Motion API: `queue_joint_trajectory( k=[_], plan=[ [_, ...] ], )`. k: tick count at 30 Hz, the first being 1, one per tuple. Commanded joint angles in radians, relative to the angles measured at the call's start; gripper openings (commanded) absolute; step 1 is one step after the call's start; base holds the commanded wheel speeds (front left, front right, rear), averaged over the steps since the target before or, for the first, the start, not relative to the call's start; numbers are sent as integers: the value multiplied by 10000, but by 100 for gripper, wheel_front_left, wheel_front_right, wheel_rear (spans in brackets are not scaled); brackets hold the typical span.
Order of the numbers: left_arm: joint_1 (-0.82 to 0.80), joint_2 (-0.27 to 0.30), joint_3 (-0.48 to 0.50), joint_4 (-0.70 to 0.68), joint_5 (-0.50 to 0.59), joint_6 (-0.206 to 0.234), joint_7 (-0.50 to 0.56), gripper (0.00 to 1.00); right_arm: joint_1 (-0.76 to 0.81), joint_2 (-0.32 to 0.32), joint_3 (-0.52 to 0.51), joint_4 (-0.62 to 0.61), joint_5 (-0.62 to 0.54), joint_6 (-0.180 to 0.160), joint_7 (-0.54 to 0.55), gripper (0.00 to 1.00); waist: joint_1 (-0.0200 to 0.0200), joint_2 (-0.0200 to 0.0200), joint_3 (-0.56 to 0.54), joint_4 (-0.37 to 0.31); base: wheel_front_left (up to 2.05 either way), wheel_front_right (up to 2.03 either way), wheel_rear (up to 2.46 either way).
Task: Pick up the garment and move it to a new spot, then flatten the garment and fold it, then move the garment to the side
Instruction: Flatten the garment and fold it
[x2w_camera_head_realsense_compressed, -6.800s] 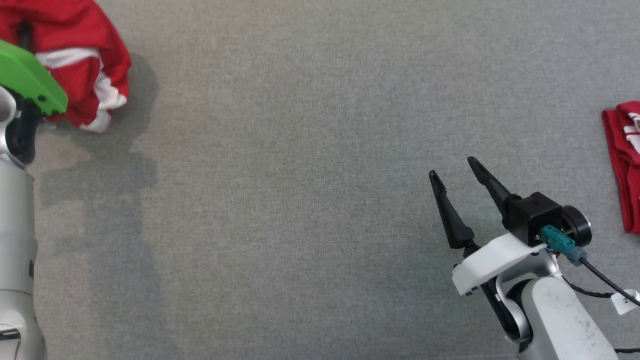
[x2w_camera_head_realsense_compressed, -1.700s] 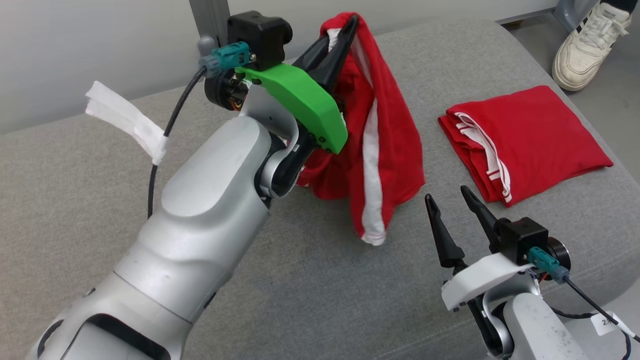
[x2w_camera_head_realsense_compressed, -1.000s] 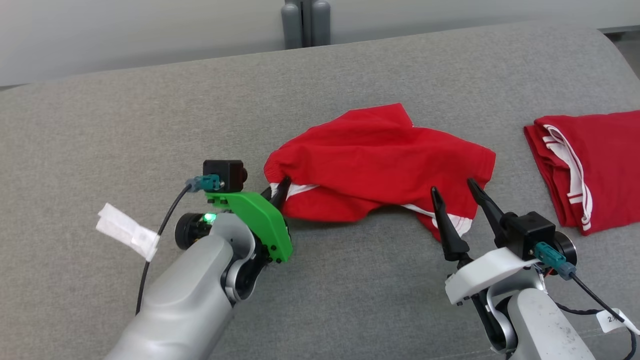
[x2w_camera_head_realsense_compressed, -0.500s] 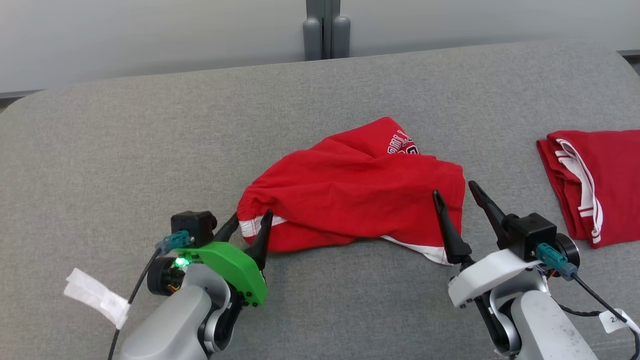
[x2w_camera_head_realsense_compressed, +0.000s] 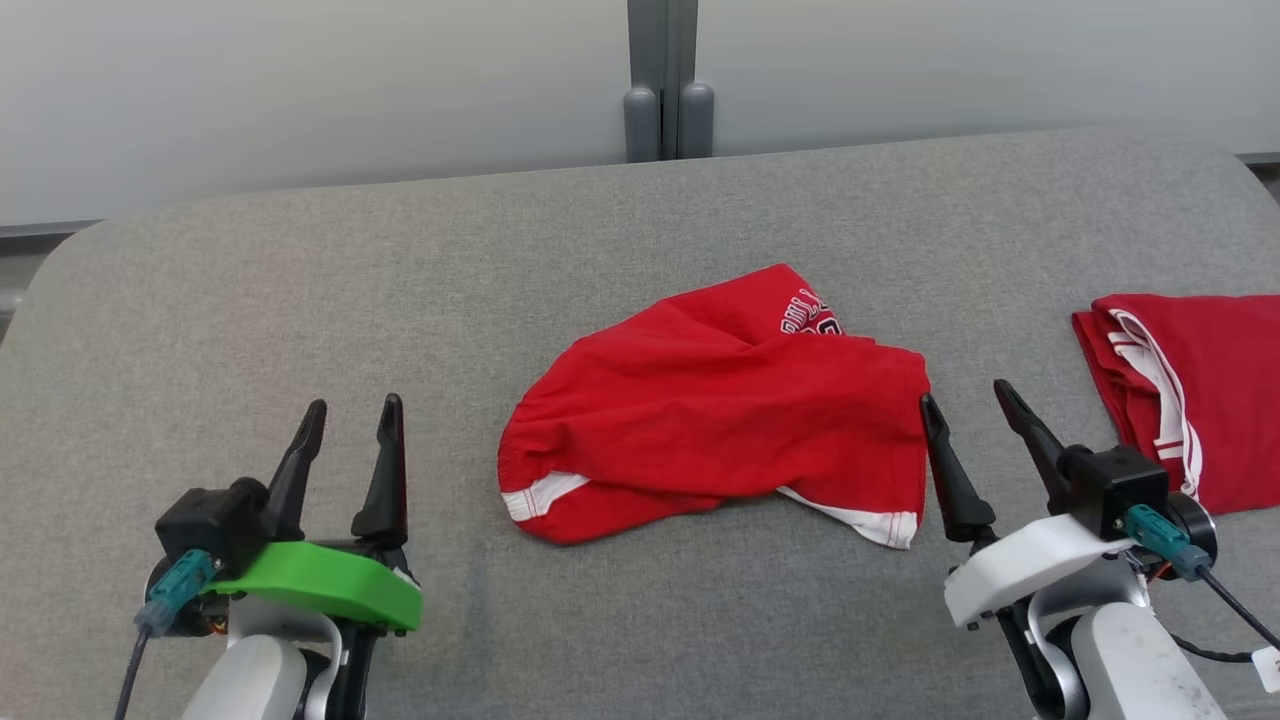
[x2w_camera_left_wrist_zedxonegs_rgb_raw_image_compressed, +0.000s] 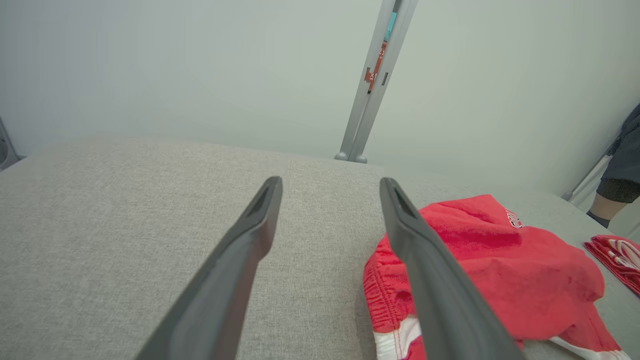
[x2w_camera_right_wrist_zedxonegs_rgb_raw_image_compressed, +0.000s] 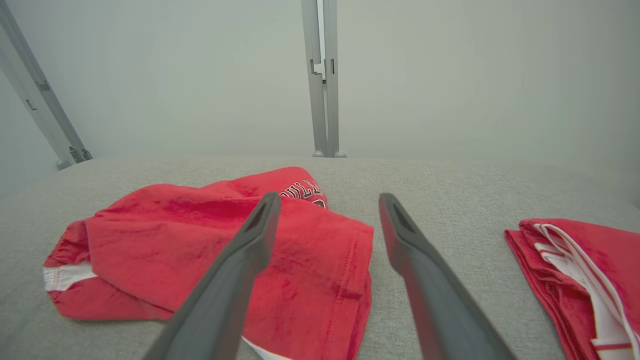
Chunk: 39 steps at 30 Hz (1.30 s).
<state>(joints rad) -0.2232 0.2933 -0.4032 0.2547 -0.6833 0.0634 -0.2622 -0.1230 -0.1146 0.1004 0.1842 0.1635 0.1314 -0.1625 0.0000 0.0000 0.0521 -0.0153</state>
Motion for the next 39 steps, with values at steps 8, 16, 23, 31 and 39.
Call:
queue_joint_trajectory(
  k=[8,16,23,31,39],
  plan=[
    [1671,-912,2436,-1275,2352,-829,-25,100,437,-4,-512,-196,-13,-14,77,100,0,0,-439,44,0,0,0],
    [2611,-1530,3490,-991,3344,-1528,-15,100,685,-77,-623,-33,94,-14,218,100,0,0,-678,107,0,0,0],
    [2767,-1833,3838,-772,3672,-1842,-14,100,715,-15,-678,91,116,-14,170,100,0,0,-700,156,0,0,0],
    [2647,-1973,3866,-679,3879,-1952,-15,100,613,32,-613,153,100,-15,96,100,0,0,-672,148,0,0,0],
    [2536,-1992,3739,-622,3746,-1948,-16,100,564,27,-556,250,49,-14,239,100,0,0,-640,139,0,0,0]
  ],
)
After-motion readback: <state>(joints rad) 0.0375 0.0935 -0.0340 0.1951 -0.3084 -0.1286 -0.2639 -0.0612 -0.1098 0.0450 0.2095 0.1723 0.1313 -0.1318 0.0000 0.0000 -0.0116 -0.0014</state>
